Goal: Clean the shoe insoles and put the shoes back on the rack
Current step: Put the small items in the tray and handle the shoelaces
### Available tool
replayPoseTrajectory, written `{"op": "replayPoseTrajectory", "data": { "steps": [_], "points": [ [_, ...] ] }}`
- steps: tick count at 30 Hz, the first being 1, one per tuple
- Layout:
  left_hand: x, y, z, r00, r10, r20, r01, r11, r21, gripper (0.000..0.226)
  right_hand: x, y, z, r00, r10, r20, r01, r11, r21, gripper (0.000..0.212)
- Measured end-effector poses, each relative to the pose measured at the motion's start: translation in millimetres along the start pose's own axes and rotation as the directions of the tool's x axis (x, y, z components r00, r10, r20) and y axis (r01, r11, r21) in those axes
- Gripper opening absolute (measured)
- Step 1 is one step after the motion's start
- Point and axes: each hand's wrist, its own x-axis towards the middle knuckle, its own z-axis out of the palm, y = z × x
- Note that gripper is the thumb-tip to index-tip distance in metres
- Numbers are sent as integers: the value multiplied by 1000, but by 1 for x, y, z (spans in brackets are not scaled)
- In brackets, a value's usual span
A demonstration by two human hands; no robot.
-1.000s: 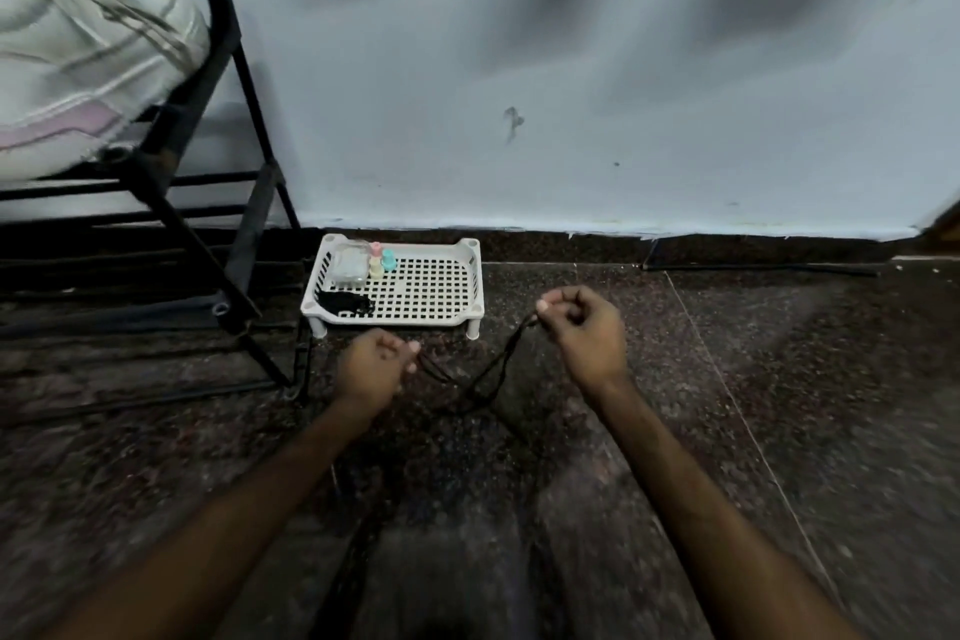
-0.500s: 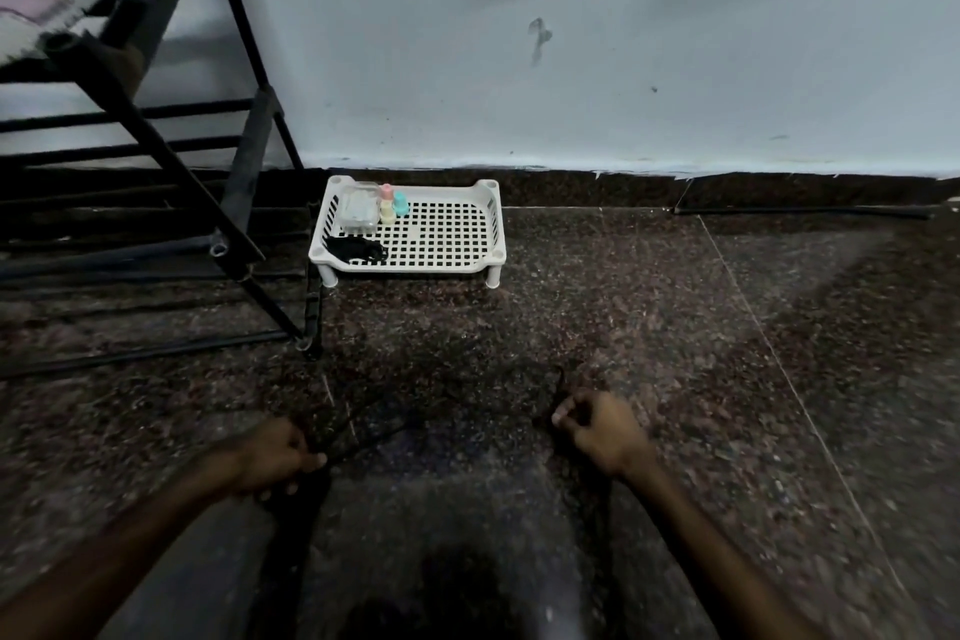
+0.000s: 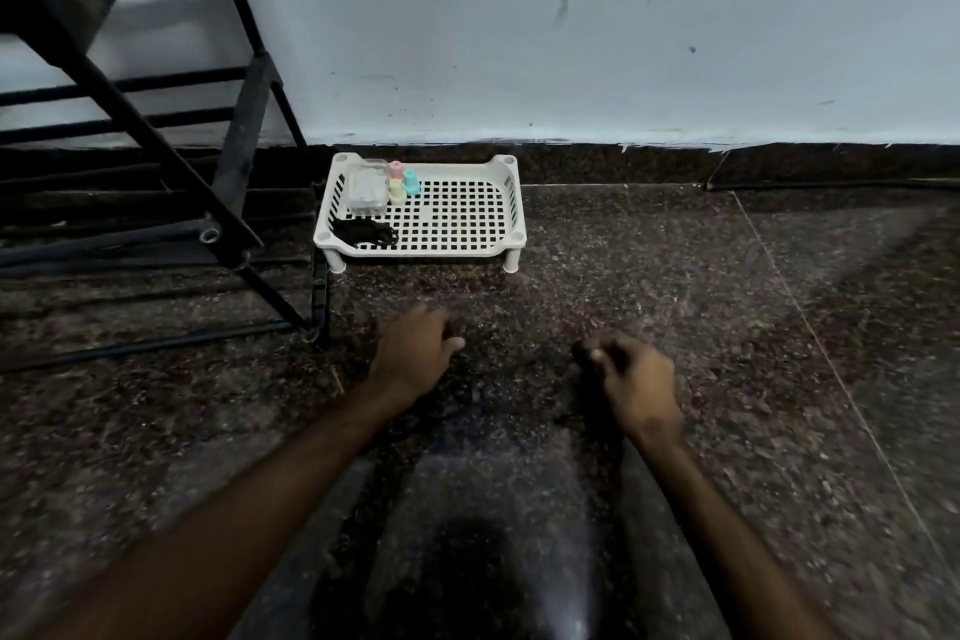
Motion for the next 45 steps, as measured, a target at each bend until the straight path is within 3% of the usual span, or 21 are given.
{"op": "replayPoseTrajectory", "data": {
  "steps": [3, 7, 11, 17, 19, 21, 24, 26, 28, 30, 33, 36, 39, 45],
  "points": [
    [8, 1, 14, 998, -22, -59, 18, 998, -66, 35, 0, 10, 8, 969, -211, 126, 227, 965, -128, 14],
    [3, 5, 24, 993, -25, -116, 18, 998, -64, 12, 5, -19, 50, 876, -381, 296, 431, 894, -123, 19],
    [-3, 4, 31, 994, 3, -110, -9, 998, -58, 9, 1, -37, 76, 867, -328, 376, 436, 864, -252, 28],
    [-1, 4, 35, 994, 43, -104, -43, 999, 3, 30, -8, -44, 89, 891, -335, 305, 439, 807, -395, 23],
    [3, 9, 35, 992, 55, -110, -54, 998, 18, 25, -10, -43, 92, 893, -334, 301, 436, 803, -406, 18],
    [6, 15, 35, 987, 63, -148, -58, 998, 39, 15, -12, -40, 89, 935, -276, 223, 332, 902, -277, 4],
    [12, 16, 40, 987, 75, -141, -67, 996, 58, 9, -9, -38, 84, 997, -50, 66, 41, 990, 135, 12],
    [15, 14, 37, 987, 1, -161, -20, 993, -118, 4, -3, -44, 75, 996, 82, 35, -88, 960, 265, 8],
    [16, 13, 22, 974, -126, -191, 33, 904, -427, 4, 5, -59, 62, 991, 121, 56, -133, 927, 350, 12],
    [16, 22, -15, 965, -200, -171, 34, 741, -671, 7, 18, -81, 43, 993, 99, 69, -118, 908, 403, 15],
    [7, 44, -97, 969, -183, -168, -29, 589, -808, 15, 35, -134, 11, 996, 44, 81, -76, 885, 459, 8],
    [-12, 70, -190, 968, -151, -198, -81, 564, -822, 14, 42, -212, -35, 994, -24, 102, -39, 821, 569, 2],
    [-50, 97, -292, 948, -131, -289, -167, 569, -805, 10, 23, -307, -106, 984, -133, 118, 21, 744, 668, 11],
    [-104, 136, -399, 918, -86, -386, -254, 621, -742, 11, -16, -409, -186, 971, -231, 64, 117, 691, 714, 13]
  ]
}}
